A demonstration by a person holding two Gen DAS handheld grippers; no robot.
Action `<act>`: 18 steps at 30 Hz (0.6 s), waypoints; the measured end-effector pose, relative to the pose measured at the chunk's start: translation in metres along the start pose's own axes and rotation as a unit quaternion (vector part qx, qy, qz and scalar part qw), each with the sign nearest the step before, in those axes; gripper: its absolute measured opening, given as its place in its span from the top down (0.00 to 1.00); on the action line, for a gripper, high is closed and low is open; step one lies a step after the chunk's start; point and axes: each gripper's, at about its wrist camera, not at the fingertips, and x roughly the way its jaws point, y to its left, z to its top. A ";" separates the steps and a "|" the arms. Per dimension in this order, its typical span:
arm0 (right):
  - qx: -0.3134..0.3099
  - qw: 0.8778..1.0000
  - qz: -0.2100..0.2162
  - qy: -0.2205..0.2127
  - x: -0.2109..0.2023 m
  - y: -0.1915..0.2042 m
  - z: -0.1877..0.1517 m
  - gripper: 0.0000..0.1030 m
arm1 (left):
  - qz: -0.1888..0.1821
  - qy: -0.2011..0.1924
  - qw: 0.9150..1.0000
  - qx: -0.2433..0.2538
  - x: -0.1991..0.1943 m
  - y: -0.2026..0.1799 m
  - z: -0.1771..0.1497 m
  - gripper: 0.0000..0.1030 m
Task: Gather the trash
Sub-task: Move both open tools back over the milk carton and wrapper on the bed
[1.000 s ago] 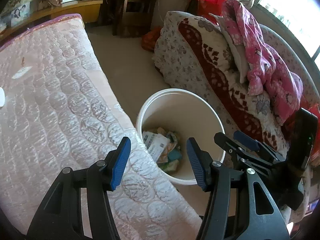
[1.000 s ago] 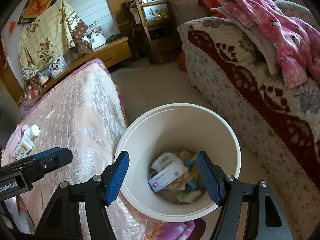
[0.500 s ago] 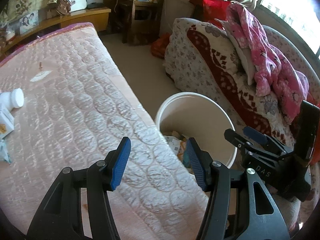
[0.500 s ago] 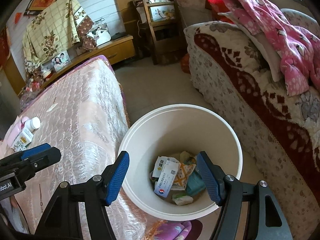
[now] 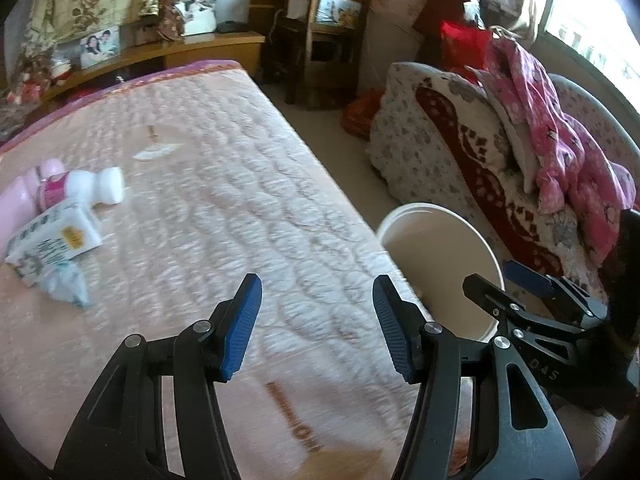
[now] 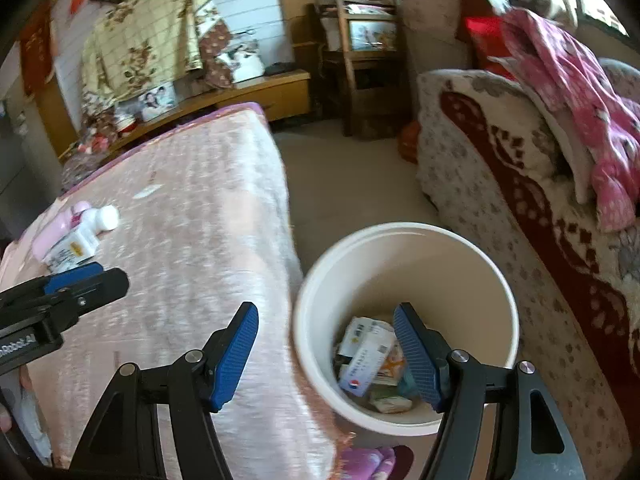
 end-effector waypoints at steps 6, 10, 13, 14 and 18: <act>-0.034 0.999 0.022 -0.002 -0.005 0.044 0.004 0.33 | 0.016 -0.012 1.000 -0.020 -0.020 0.031 -0.007 0.45; -0.045 0.998 0.037 -0.006 -0.009 0.072 0.008 0.31 | 0.027 -0.019 0.999 -0.039 -0.035 0.059 -0.014 0.45; -0.058 0.997 0.054 -0.004 -0.010 0.095 0.009 0.29 | 0.036 -0.022 0.998 -0.052 -0.046 0.081 -0.020 0.45; -0.063 0.996 0.058 -0.002 -0.009 0.102 0.009 0.29 | 0.039 -0.022 0.998 -0.054 -0.049 0.087 -0.022 0.45; -0.083 0.993 0.083 0.009 -0.004 0.133 0.006 0.29 | 0.058 -0.026 0.995 -0.071 -0.064 0.126 -0.029 0.45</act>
